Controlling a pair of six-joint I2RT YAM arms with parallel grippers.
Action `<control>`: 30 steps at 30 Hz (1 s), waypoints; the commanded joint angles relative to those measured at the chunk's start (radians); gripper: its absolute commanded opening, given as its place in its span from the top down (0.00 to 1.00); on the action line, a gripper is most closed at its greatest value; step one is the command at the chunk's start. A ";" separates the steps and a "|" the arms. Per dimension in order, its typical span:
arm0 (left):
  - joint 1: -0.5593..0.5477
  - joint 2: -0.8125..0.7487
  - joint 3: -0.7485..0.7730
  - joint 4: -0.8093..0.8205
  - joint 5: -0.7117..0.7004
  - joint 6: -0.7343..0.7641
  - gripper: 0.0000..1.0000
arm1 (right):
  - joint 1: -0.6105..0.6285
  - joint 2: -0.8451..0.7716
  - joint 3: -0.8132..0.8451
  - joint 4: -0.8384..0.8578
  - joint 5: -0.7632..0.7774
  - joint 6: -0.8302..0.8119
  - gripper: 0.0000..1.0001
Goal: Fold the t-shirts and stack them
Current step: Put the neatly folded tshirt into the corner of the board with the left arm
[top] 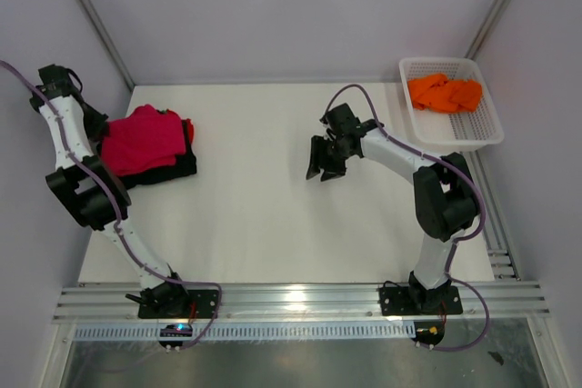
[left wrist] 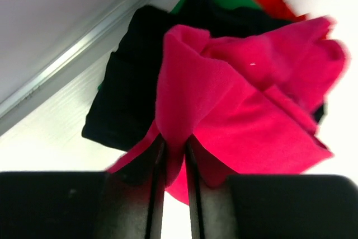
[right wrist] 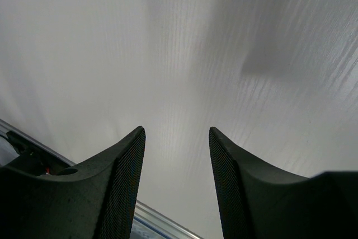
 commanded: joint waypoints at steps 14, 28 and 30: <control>0.022 -0.090 0.055 -0.023 0.005 -0.037 0.48 | -0.002 -0.048 -0.070 0.038 0.014 0.005 0.46; -0.127 -0.218 -0.048 0.017 0.048 0.012 0.41 | -0.001 -0.033 -0.132 0.090 -0.024 0.027 0.46; -0.141 -0.187 -0.090 0.038 0.035 0.010 0.41 | -0.001 -0.039 -0.144 0.091 -0.020 0.024 0.46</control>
